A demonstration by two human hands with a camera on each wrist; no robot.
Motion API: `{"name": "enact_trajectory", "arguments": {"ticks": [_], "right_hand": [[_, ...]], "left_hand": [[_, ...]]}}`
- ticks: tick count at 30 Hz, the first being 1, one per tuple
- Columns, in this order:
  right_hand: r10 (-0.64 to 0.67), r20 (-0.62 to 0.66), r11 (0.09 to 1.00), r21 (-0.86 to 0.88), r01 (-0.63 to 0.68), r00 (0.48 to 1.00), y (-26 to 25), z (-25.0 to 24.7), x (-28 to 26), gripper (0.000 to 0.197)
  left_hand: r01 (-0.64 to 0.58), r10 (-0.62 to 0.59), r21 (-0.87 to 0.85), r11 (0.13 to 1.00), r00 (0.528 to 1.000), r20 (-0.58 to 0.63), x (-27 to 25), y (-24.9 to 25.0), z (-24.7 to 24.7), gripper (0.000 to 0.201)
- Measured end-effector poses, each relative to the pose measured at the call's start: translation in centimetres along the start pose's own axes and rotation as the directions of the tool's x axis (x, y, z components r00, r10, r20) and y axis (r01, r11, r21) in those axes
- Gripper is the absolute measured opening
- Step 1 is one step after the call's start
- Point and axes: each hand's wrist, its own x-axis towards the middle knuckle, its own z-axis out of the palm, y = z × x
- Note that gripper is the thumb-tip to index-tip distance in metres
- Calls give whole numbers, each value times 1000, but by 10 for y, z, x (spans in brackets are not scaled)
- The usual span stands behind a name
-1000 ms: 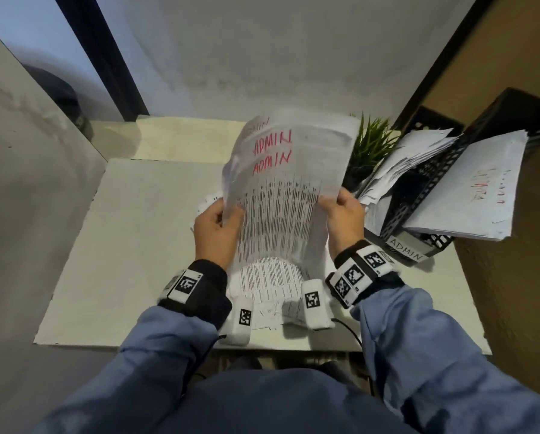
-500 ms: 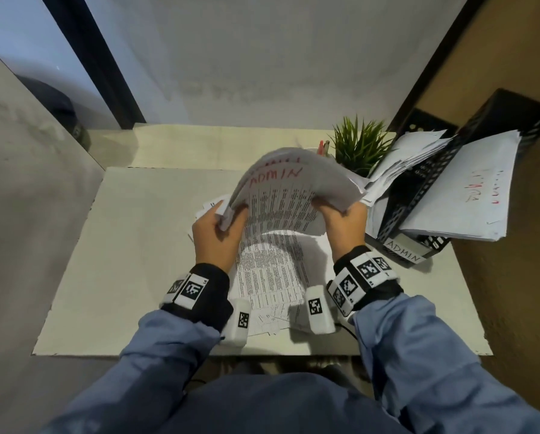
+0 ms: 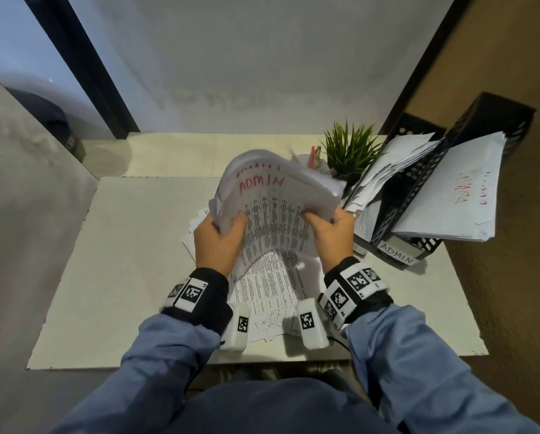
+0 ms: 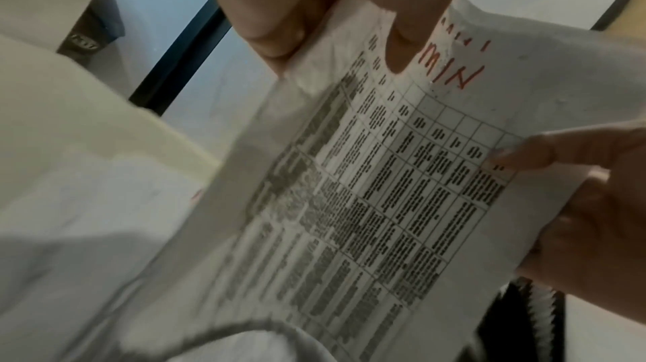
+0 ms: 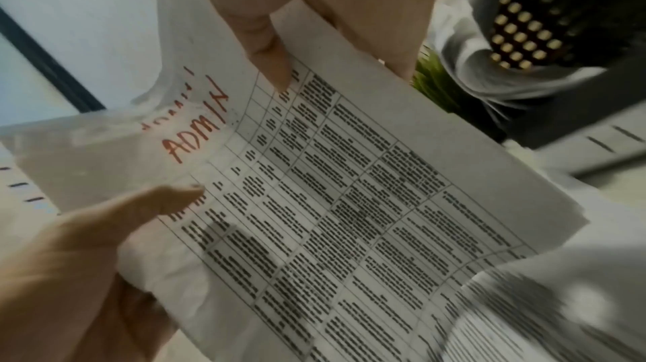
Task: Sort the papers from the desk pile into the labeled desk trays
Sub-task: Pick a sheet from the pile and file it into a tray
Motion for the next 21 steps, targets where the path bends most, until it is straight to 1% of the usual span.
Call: {"name": "enact_trajectory", "arguments": {"ticks": [2, 3, 4, 5, 7, 8, 9, 10, 11, 12, 13, 14, 15, 16, 17, 18, 19, 20, 21], "right_hand": [[136, 8, 989, -58, -135, 991, 16, -1, -5, 9], [175, 10, 981, -88, -174, 984, 21, -3, -7, 10], [189, 12, 976, -115, -186, 982, 23, -7, -7, 9], [177, 8, 976, -133, -174, 984, 19, -11, -4, 9], [112, -26, 987, -115, -115, 993, 2, -26, 3, 15], [72, -44, 994, -73, -75, 996, -9, -36, 7, 11], [20, -57, 999, -38, -22, 998, -22, -49, 12, 12], [-48, -74, 999, -22, 46, 996, -33, -64, 19, 19], [-117, -105, 993, -38, 114, 988, -43, -81, 25, 25], [-179, -169, 983, -76, 168, 969, -48, -99, 31, 29], [-230, -270, 969, -149, 195, 935, -51, -116, 35, 33], [-280, -385, 950, -241, 198, 879, -53, -135, 40, 36], [-314, -492, 928, -339, 154, 812, -52, -152, 44, 41], [-308, -574, 910, -409, 60, 759, -48, -168, 47, 50], [-245, -628, 895, -440, -78, 739, -46, -182, 49, 61], [-146, -651, 866, -449, -222, 745, -40, -193, 51, 71], [-26, -653, 822, -444, -355, 757, -33, -201, 53, 77], [64, -635, 790, -439, -428, 770, -26, -207, 55, 77], [140, -597, 787, -417, -454, 790, -19, -211, 57, 71]], "left_hand": [[100, -108, 97, 990, 991, 81, -2, -14, 2, 9], [128, -143, 133, 983, 983, 114, -3, -17, 2, 9], [132, -154, 152, 980, 978, 143, -4, -17, 3, 9], [104, -133, 168, 980, 977, 169, -3, -11, 3, 12], [3, -46, 176, 984, 969, 242, -2, 11, 5, 13], [-65, 12, 169, 983, 956, 293, -2, 27, 7, 11], [-130, 67, 166, 978, 937, 342, -3, 45, 9, 19], [-192, 116, 163, 968, 914, 388, -5, 64, 14, 34], [-265, 179, 151, 952, 886, 428, -7, 83, 19, 42], [-340, 245, 136, 930, 854, 459, -10, 100, 26, 45], [-413, 310, 122, 903, 820, 482, -14, 117, 34, 43], [-477, 370, 112, 872, 790, 489, -19, 133, 43, 42], [-536, 427, 106, 837, 762, 487, -23, 145, 55, 44], [-587, 476, 102, 803, 734, 484, -29, 159, 66, 48], [-631, 522, 96, 770, 709, 475, -35, 170, 77, 52], [-667, 561, 81, 740, 680, 473, -40, 180, 88, 54], [-701, 596, 70, 710, 650, 471, -45, 187, 99, 51], [-723, 606, 80, 686, 628, 488, -48, 190, 109, 41], [-742, 599, 122, 660, 616, 512, -50, 192, 119, 28]]}}
